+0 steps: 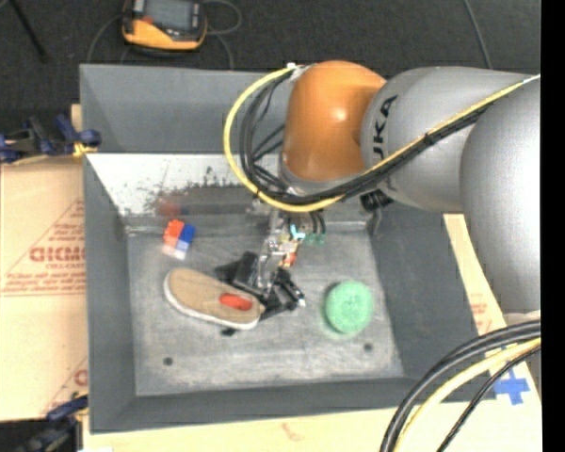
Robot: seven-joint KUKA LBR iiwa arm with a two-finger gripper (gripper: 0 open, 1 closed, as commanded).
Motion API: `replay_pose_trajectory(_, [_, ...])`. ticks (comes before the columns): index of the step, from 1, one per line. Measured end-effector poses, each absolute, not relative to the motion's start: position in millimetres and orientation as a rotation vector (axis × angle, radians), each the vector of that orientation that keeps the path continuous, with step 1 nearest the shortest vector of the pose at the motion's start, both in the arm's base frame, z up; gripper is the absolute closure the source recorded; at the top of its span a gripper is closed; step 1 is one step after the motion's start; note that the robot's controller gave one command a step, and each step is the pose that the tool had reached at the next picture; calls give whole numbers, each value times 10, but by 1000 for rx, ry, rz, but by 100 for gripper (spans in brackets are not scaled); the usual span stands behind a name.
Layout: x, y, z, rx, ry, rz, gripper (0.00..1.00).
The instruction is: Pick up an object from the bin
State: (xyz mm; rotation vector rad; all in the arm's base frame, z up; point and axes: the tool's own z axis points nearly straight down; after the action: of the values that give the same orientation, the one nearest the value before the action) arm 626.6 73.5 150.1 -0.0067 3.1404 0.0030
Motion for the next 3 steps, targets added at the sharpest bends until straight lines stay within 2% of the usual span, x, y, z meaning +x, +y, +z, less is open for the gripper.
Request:
replay_pose_trajectory(1, [6275, 734, 1512, -5, 3138, 3, 0])
replay_pose_trajectory(2, [6091, 684, 911, 326, 3111, 5, 0])
replay_pose_trajectory(3, [6081, 671, 863, 362, 3095, 3, 0])
